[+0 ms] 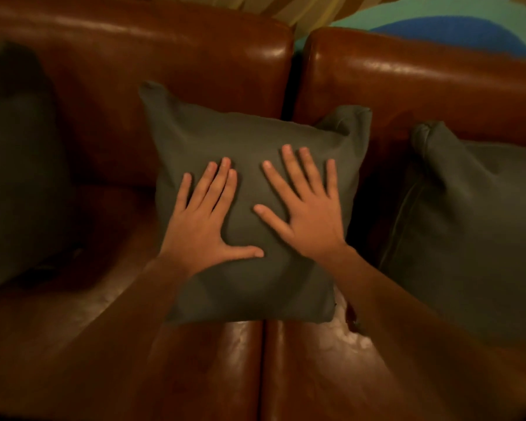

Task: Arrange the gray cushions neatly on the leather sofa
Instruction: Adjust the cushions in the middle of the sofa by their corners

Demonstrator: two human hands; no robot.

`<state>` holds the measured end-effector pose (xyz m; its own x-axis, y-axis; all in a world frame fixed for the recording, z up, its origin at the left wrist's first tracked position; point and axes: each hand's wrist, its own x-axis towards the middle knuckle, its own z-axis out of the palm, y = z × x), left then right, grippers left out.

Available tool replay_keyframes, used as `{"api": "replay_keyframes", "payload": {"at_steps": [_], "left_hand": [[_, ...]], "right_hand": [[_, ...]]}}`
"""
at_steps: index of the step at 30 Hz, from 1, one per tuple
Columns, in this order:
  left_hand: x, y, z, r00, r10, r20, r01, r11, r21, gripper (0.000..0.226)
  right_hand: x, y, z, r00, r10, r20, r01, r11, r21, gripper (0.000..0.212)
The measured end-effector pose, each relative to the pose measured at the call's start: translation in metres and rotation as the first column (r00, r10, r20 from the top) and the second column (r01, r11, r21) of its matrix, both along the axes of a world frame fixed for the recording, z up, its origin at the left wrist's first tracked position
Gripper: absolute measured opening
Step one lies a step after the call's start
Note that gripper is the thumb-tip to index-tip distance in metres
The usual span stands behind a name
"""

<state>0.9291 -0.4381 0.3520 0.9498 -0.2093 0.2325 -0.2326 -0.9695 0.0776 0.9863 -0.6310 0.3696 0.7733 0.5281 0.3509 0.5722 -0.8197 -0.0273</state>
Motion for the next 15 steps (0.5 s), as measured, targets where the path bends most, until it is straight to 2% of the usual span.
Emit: {"api": "replay_keyframes", "payload": {"at_steps": [4,7,15], "left_hand": [[-0.012,0.027,-0.013,0.996,-0.009,-0.090,0.010,1.000,0.008,0.123],[-0.019,0.044,-0.019,0.989,-0.002,-0.146,0.003,1.000,0.005,0.125],[-0.026,0.055,-0.011,0.981,-0.086,-0.174,0.076,0.995,-0.061,0.124]], "right_hand": [[-0.005,-0.029,-0.013,0.989,-0.135,-0.054,0.135,0.991,-0.002,0.072],[-0.012,-0.033,-0.017,0.952,-0.259,-0.165,0.270,0.962,0.047,0.081],[-0.041,-0.010,-0.002,0.906,-0.339,-0.255,0.370,0.925,0.086,0.085]]}}
